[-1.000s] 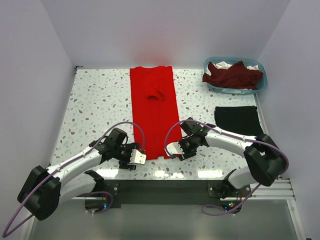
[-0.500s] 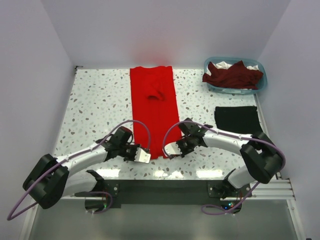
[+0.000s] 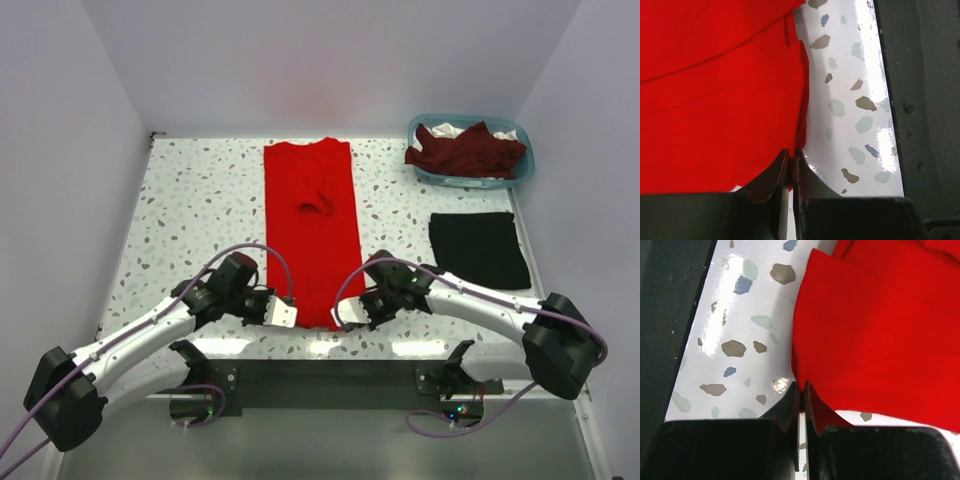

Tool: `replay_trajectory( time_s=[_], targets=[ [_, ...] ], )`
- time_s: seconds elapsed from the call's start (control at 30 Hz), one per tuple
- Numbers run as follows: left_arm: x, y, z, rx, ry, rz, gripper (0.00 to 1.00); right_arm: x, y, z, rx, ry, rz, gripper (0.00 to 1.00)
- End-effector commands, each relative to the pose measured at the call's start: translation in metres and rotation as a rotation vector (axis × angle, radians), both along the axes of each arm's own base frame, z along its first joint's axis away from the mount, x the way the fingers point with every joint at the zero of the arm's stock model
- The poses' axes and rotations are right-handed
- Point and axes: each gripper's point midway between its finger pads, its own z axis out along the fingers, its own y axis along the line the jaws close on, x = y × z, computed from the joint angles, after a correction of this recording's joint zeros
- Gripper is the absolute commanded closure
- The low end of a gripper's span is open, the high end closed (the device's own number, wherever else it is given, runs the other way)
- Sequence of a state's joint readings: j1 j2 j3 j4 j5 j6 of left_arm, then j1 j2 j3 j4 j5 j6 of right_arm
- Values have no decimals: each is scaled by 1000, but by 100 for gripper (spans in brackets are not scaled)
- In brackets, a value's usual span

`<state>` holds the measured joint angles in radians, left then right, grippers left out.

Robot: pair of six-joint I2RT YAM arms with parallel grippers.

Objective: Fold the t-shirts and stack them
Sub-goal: Fold the tshirt

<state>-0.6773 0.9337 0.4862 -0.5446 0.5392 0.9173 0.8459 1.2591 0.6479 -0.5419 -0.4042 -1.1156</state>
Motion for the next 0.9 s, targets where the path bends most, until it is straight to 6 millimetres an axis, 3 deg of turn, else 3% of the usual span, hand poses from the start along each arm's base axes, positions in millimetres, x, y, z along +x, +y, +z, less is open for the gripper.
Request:
replay_trajectory(
  time_s=[0.0,0.1,0.2,0.27,0.3,0.37,0.4,0.43,0.5,0.53,0.57,0.63,0.67,0.7,0.73,0.77,0.87],
  targets=[
    [5,-7,24,-34,14,34,100,10,10,26,48,38,-56,100],
    [21,-12,35,-41,-8,41,100,35,15,40,70,37,-68,100],
    [72,-8,55,-82,-56,125,100,70,8,51,78,31,-101,100],
    [93,-6,60,-75,-85,141,100,87,12,64,102,4,-84,100],
    [107,-7,70,-85,-112,152,100,93,10,60,91,18,-92,100],
    [128,-2,67,-83,-103,182,100,112,16,69,110,-7,-97,100],
    [141,-3,77,-94,-129,186,100,120,13,61,96,12,-101,100],
    [152,2,70,-89,-105,208,100,128,14,60,95,12,-106,100],
    [173,5,78,-96,-131,220,100,155,16,70,120,-29,-119,100],
    [181,6,71,-86,-120,227,100,163,17,61,108,-11,-125,100],
    [190,7,71,-85,-136,226,100,178,22,71,125,-45,-119,100],
    [208,11,68,-74,-141,237,100,193,23,61,116,-26,-127,100],
    [220,11,75,-81,-169,238,100,207,28,70,130,-54,-121,100],
    [229,13,65,-71,-149,246,100,216,28,71,136,-59,-126,100],
    [235,14,64,-69,-148,248,100,223,29,60,124,-38,-129,100],
    [248,13,73,-80,-175,255,100,236,31,70,137,-61,-129,100],
    [271,18,62,-73,-159,273,100,262,37,70,143,-77,-130,100]
  ],
)
